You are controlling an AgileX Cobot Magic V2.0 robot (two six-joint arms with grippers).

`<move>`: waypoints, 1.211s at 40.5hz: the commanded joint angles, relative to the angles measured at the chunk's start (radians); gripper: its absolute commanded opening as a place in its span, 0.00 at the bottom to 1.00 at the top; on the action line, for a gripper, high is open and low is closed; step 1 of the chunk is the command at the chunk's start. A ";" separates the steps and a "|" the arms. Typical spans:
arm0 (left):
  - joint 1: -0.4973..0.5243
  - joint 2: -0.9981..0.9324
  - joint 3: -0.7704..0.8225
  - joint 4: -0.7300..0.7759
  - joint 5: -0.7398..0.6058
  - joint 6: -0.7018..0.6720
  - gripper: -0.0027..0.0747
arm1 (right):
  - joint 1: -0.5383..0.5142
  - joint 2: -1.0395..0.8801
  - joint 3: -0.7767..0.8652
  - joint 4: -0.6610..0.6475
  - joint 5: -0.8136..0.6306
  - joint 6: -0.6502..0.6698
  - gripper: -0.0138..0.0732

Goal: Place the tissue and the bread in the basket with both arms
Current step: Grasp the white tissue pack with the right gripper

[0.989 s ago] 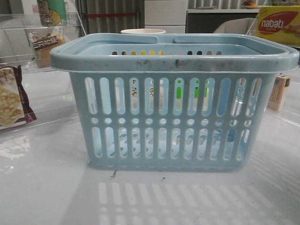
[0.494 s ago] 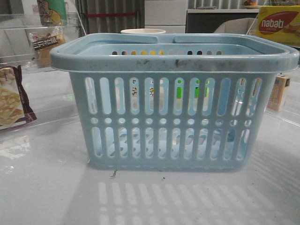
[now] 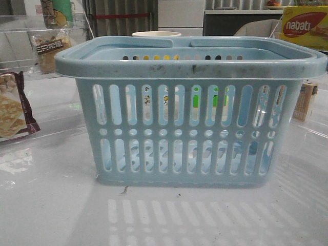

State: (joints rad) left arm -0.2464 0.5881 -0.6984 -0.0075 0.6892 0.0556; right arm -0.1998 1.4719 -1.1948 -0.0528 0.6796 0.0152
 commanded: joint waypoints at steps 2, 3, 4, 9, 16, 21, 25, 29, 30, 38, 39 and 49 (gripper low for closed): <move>-0.010 0.008 -0.028 -0.006 -0.080 0.003 0.72 | -0.007 0.091 -0.134 -0.021 -0.028 -0.034 0.75; -0.010 0.008 -0.028 -0.006 -0.080 0.003 0.72 | -0.007 0.110 -0.150 -0.022 -0.027 -0.034 0.75; -0.010 0.008 -0.028 -0.006 -0.080 0.003 0.72 | -0.007 0.128 -0.165 -0.026 -0.028 -0.034 0.75; -0.010 0.008 -0.028 -0.006 -0.080 0.003 0.72 | -0.007 0.210 -0.241 -0.068 -0.028 -0.034 0.75; -0.010 0.008 -0.028 -0.006 -0.080 0.003 0.72 | -0.007 0.279 -0.292 -0.118 -0.058 -0.034 0.75; -0.010 0.008 -0.028 -0.006 -0.080 0.003 0.72 | -0.007 0.302 -0.292 -0.118 -0.114 -0.034 0.71; -0.010 0.008 -0.028 -0.006 -0.080 0.003 0.72 | -0.007 0.304 -0.292 -0.118 -0.126 -0.034 0.54; -0.010 0.008 -0.028 -0.006 -0.080 0.003 0.72 | -0.007 0.296 -0.292 -0.118 -0.131 -0.033 0.39; -0.010 0.008 -0.028 -0.006 -0.080 0.003 0.72 | -0.006 0.290 -0.292 -0.118 -0.130 -0.033 0.37; -0.010 0.008 -0.028 -0.006 -0.080 0.003 0.72 | 0.008 0.198 -0.292 -0.080 -0.089 -0.033 0.34; -0.010 0.008 -0.028 -0.006 -0.080 0.003 0.72 | 0.016 0.177 -0.292 -0.069 -0.083 -0.033 0.34; -0.010 0.008 -0.028 -0.006 -0.080 0.003 0.72 | 0.166 -0.013 -0.291 0.013 0.044 -0.033 0.34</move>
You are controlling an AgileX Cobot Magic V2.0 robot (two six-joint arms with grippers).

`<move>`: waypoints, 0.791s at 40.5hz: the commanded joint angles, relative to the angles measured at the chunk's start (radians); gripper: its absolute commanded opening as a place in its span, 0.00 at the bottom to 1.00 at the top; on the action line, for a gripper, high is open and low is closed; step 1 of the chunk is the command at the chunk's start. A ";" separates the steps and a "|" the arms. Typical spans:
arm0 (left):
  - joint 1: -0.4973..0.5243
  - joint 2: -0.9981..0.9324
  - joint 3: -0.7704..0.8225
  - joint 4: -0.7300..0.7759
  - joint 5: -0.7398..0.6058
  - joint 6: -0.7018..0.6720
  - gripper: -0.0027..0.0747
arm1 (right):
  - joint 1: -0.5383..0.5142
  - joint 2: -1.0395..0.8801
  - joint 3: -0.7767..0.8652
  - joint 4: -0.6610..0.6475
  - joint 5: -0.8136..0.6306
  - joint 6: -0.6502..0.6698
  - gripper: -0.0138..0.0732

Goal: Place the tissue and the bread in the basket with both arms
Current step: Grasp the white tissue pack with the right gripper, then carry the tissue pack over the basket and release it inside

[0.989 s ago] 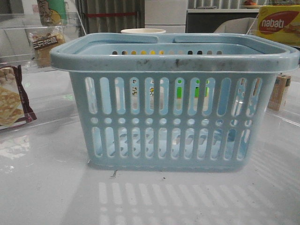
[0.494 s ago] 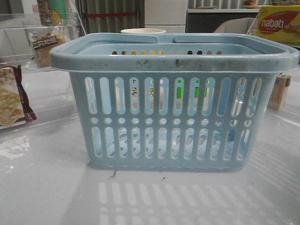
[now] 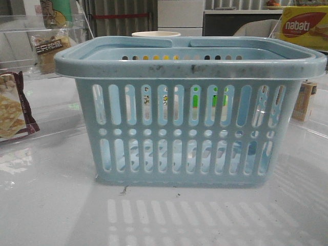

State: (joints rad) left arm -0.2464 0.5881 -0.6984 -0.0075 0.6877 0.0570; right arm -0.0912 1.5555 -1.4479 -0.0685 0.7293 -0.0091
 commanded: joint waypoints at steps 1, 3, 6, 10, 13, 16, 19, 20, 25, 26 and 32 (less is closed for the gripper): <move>-0.010 0.008 -0.028 -0.006 -0.078 0.002 0.72 | 0.079 -0.109 -0.037 0.034 0.007 -0.008 0.34; -0.010 0.008 -0.028 -0.006 -0.078 0.002 0.72 | 0.133 -0.132 -0.033 0.049 0.023 -0.008 0.34; -0.010 0.008 -0.028 -0.006 -0.078 0.002 0.72 | 0.215 -0.150 -0.030 0.076 0.037 -0.008 0.34; -0.010 0.008 -0.028 -0.006 -0.078 0.002 0.72 | 0.330 -0.146 -0.025 0.120 0.038 -0.008 0.34; -0.010 0.008 -0.028 -0.006 -0.078 0.002 0.72 | 0.412 -0.129 -0.016 0.154 0.035 -0.008 0.34; -0.010 0.008 -0.028 -0.006 -0.078 0.002 0.72 | 0.473 -0.102 -0.010 0.180 0.030 -0.008 0.34; -0.010 0.008 -0.028 -0.006 -0.078 0.002 0.72 | 0.523 -0.061 -0.007 0.185 0.025 -0.008 0.37; -0.010 0.008 -0.028 -0.006 -0.078 0.002 0.72 | 0.533 -0.049 -0.007 0.185 0.024 -0.008 0.40; -0.010 0.008 -0.028 -0.006 -0.078 0.002 0.72 | 0.553 0.001 -0.007 0.185 -0.006 -0.008 0.66; -0.010 0.008 -0.028 -0.006 -0.078 0.002 0.72 | 0.553 0.003 -0.007 0.184 -0.010 -0.008 0.71; -0.010 0.008 -0.028 -0.006 -0.078 0.002 0.72 | 0.555 -0.025 -0.006 0.161 -0.034 -0.025 0.82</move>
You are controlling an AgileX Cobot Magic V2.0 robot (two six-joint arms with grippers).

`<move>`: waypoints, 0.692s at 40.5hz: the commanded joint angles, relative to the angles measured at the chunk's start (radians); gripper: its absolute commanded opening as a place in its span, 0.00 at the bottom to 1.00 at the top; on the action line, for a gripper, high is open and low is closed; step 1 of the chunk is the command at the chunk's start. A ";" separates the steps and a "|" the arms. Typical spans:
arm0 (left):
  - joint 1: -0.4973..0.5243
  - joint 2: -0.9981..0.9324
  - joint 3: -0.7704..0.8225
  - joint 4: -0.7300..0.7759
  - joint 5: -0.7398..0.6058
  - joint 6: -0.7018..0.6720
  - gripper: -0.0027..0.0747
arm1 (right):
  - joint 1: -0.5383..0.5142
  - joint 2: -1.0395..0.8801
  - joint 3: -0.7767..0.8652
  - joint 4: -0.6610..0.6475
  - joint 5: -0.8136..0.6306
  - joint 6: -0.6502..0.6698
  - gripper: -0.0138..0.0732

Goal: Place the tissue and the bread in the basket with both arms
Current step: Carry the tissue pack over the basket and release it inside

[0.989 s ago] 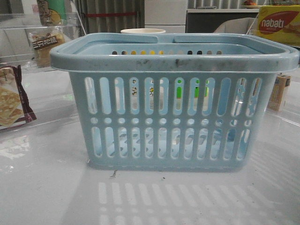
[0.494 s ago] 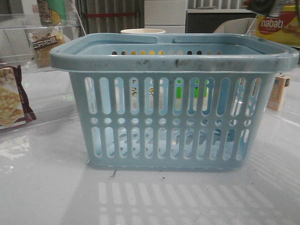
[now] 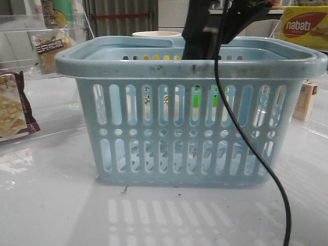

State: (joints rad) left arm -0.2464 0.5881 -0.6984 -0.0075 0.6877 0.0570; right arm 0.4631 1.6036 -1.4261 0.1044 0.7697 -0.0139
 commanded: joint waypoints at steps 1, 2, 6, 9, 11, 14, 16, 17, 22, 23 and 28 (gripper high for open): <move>-0.010 0.008 -0.028 -0.006 -0.078 0.002 0.72 | 0.003 -0.087 -0.025 -0.014 -0.078 -0.021 0.82; -0.010 0.008 -0.028 -0.006 -0.078 0.002 0.72 | 0.006 -0.100 -0.021 -0.017 -0.081 -0.024 0.81; -0.010 0.008 -0.028 -0.006 -0.078 0.002 0.72 | 0.034 -0.186 0.030 -0.032 -0.115 -0.062 0.79; -0.010 0.008 -0.028 -0.006 -0.078 0.002 0.72 | 0.051 -0.259 0.085 -0.033 -0.137 -0.073 0.77; -0.010 0.008 -0.028 -0.006 -0.078 0.002 0.72 | 0.054 -0.319 0.136 -0.034 -0.154 -0.073 0.76; -0.010 0.008 -0.028 -0.006 -0.078 0.002 0.72 | 0.054 -0.395 0.203 -0.047 -0.174 -0.073 0.76; -0.010 0.008 -0.028 -0.006 -0.078 0.002 0.72 | 0.054 -0.448 0.250 -0.064 -0.181 -0.073 0.76; -0.010 0.008 -0.028 -0.006 -0.078 0.002 0.72 | 0.054 -0.480 0.276 -0.074 -0.181 -0.073 0.76; -0.010 0.008 -0.028 -0.006 -0.078 0.002 0.72 | 0.054 -0.614 0.394 -0.094 -0.182 -0.073 0.76; -0.010 0.008 -0.028 -0.006 -0.078 0.002 0.72 | 0.054 -0.635 0.412 -0.094 -0.182 -0.073 0.76; -0.010 0.008 -0.028 -0.006 -0.082 0.002 0.72 | 0.054 -0.751 0.509 -0.094 -0.186 -0.073 0.76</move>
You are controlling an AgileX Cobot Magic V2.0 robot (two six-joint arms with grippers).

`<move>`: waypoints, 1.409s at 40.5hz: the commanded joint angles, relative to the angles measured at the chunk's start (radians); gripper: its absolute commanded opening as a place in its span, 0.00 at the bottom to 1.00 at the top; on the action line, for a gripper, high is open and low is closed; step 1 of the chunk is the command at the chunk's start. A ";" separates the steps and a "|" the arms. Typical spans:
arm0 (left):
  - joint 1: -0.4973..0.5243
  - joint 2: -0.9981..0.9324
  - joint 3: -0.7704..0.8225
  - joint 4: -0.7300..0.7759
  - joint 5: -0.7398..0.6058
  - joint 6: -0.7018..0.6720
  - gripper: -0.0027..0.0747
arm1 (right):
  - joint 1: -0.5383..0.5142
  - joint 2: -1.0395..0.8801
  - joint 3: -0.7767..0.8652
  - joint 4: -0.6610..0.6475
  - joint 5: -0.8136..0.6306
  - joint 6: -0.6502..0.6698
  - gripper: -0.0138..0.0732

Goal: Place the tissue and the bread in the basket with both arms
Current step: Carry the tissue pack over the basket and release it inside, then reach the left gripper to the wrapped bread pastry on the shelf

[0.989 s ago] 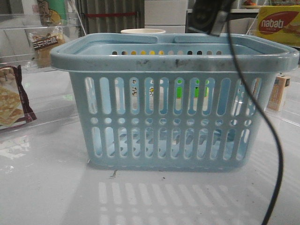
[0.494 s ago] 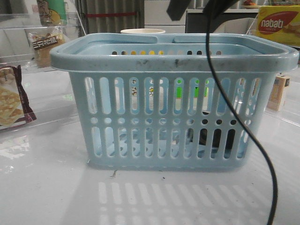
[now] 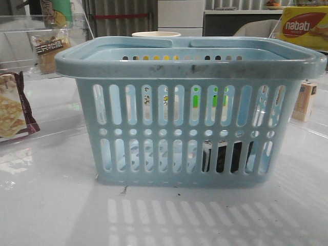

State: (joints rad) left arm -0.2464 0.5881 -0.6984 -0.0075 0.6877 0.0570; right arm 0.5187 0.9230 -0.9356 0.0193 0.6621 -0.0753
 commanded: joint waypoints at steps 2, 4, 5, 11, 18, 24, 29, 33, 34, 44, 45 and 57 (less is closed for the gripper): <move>-0.010 0.008 -0.028 -0.006 -0.090 0.002 0.72 | -0.002 -0.107 0.050 -0.009 -0.081 -0.012 0.76; -0.010 0.008 -0.028 -0.006 -0.097 0.002 0.72 | -0.002 -0.143 0.080 -0.009 -0.084 -0.012 0.76; -0.010 0.008 -0.028 -0.006 -0.104 0.002 0.72 | -0.003 -0.159 0.090 -0.009 -0.084 -0.012 0.76; -0.010 0.035 -0.036 -0.006 -0.157 0.000 0.73 | -0.003 -0.203 0.114 -0.009 -0.050 -0.012 0.76; -0.010 0.191 -0.118 -0.002 -0.169 0.000 0.83 | -0.003 -0.205 0.114 -0.009 -0.036 -0.012 0.76; -0.010 0.375 -0.226 0.029 -0.181 0.000 0.83 | -0.003 -0.205 0.114 -0.009 -0.036 -0.012 0.76; -0.010 0.542 -0.332 0.067 -0.208 0.000 0.83 | -0.003 -0.205 0.114 -0.009 -0.036 -0.012 0.76; -0.004 0.670 -0.420 0.088 -0.221 0.000 0.83 | -0.003 -0.205 0.114 -0.009 -0.036 -0.012 0.76; -0.002 0.698 -0.450 0.088 -0.221 0.000 0.83 | -0.003 -0.205 0.114 -0.009 -0.036 -0.012 0.76; 0.063 0.993 -0.730 0.085 -0.219 -0.002 0.83 | -0.003 -0.205 0.114 -0.009 -0.036 -0.012 0.76; 0.067 1.022 -0.760 0.085 -0.217 -0.002 0.83 | -0.003 -0.205 0.114 -0.009 -0.036 -0.012 0.76; 0.122 1.270 -0.955 0.094 -0.282 -0.002 0.83 | -0.003 -0.205 0.114 -0.009 -0.036 -0.012 0.76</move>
State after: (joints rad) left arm -0.1361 1.8650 -1.5891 0.0792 0.5046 0.0570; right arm 0.5187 0.7224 -0.7975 0.0172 0.6979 -0.0753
